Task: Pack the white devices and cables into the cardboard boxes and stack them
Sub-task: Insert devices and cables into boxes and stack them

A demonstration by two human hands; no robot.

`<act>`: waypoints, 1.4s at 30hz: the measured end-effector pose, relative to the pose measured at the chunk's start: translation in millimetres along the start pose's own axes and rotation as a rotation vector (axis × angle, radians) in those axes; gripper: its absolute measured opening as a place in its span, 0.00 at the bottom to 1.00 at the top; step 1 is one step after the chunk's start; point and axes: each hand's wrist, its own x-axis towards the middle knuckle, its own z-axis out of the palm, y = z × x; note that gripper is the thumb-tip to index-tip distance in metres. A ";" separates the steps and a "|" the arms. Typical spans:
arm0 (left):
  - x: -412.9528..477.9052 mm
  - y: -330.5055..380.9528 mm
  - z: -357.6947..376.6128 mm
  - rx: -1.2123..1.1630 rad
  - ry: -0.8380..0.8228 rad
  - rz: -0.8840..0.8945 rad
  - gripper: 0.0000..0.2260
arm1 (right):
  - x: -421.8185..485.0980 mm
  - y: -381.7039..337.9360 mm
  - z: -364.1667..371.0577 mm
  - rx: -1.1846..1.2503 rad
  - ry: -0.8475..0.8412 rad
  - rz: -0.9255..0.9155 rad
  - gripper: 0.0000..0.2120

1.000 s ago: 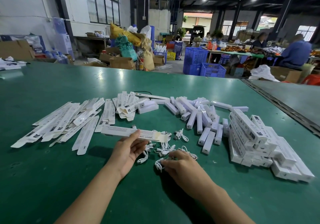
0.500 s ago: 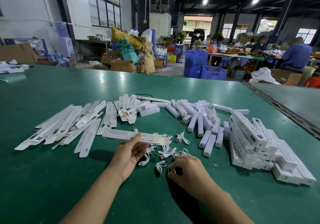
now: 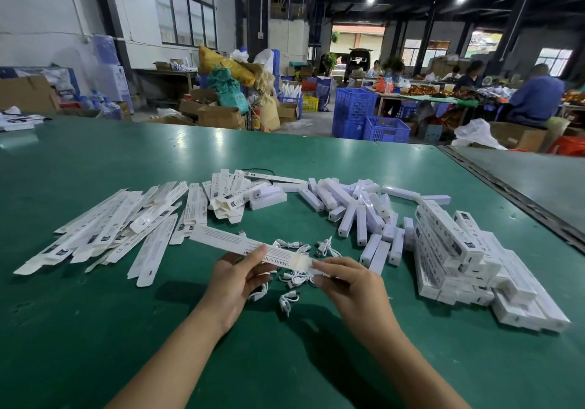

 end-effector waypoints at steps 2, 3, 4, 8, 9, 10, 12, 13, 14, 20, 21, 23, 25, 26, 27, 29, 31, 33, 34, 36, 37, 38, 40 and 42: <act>-4.0 -1.2 4.1 0.027 -0.020 0.033 0.16 | 0.6 -2.0 2.6 0.095 0.025 0.062 0.11; -5.6 -1.7 5.9 0.033 -0.028 0.045 0.15 | 1.6 -2.8 3.7 0.149 0.037 0.110 0.12; -7.0 -2.3 7.2 0.038 -0.037 0.055 0.15 | 2.7 -4.0 4.4 0.205 0.047 0.170 0.14; -10.8 -4.6 9.9 0.077 -0.065 0.089 0.18 | 5.4 -4.5 6.3 0.404 0.079 0.375 0.18; -11.7 -5.3 10.5 0.098 -0.074 0.099 0.18 | 5.5 -3.8 5.8 0.441 0.080 0.397 0.17; -12.7 -6.0 11.2 0.117 -0.088 0.106 0.19 | 5.1 -3.2 5.2 0.464 0.084 0.405 0.17; -14.2 -6.9 12.2 0.131 -0.113 0.116 0.17 | 4.3 -1.4 4.5 0.482 0.090 0.409 0.14; -14.6 -6.9 12.8 0.123 -0.118 0.119 0.16 | 4.0 -0.5 4.8 0.490 0.084 0.414 0.13; -14.7 -6.6 13.4 0.108 -0.121 0.118 0.15 | 3.9 -0.2 5.4 0.501 0.072 0.417 0.12; -15.1 -5.8 17.4 0.039 -0.089 0.108 0.13 | 2.9 -1.8 8.0 0.535 0.037 0.405 0.15; -14.5 -5.4 16.9 0.027 -0.081 0.107 0.12 | 2.3 -2.7 7.5 0.550 0.004 0.389 0.14; -13.0 -4.1 15.7 0.002 -0.068 0.098 0.12 | 2.1 -4.4 6.6 0.607 -0.045 0.364 0.13; -12.1 -4.3 14.1 -0.007 -0.066 0.085 0.12 | 2.0 -4.3 6.1 0.623 -0.051 0.351 0.11; -12.0 -4.6 13.5 -0.008 -0.070 0.081 0.12 | 2.3 -4.4 5.9 0.614 -0.048 0.344 0.10; -12.1 -4.8 12.8 -0.007 -0.074 0.077 0.12 | 2.2 -4.6 5.5 0.618 -0.049 0.340 0.07; -11.9 -4.9 11.4 -0.001 -0.089 0.068 0.11 | 2.5 -4.3 4.2 0.662 -0.050 0.350 0.06; -12.2 -3.9 10.8 0.006 -0.103 0.055 0.10 | 3.3 -3.7 3.1 0.679 -0.047 0.360 0.11; -12.1 -3.3 10.9 0.021 -0.104 0.045 0.12 | 4.0 -2.5 3.1 0.657 -0.042 0.358 0.11; -12.2 -2.9 10.8 0.029 -0.104 0.042 0.13 | 4.3 -1.5 3.7 0.646 -0.039 0.357 0.09; -13.5 -1.5 11.1 0.035 -0.112 0.041 0.13 | 4.5 0.9 4.9 0.643 -0.027 0.370 0.07; -14.2 -1.3 11.4 0.034 -0.122 0.044 0.13 | 4.5 2.0 5.5 0.646 -0.020 0.381 0.08; -15.0 -1.5 11.8 0.032 -0.136 0.048 0.13 | 4.6 2.3 5.7 0.648 -0.012 0.391 0.08; -16.8 -2.7 13.7 0.025 -0.159 0.051 0.12 | 4.4 1.6 6.5 0.612 0.009 0.390 0.09; -17.3 -5.1 15.7 0.022 -0.171 0.051 0.12 | 3.4 2.0 8.5 0.474 0.030 0.342 0.09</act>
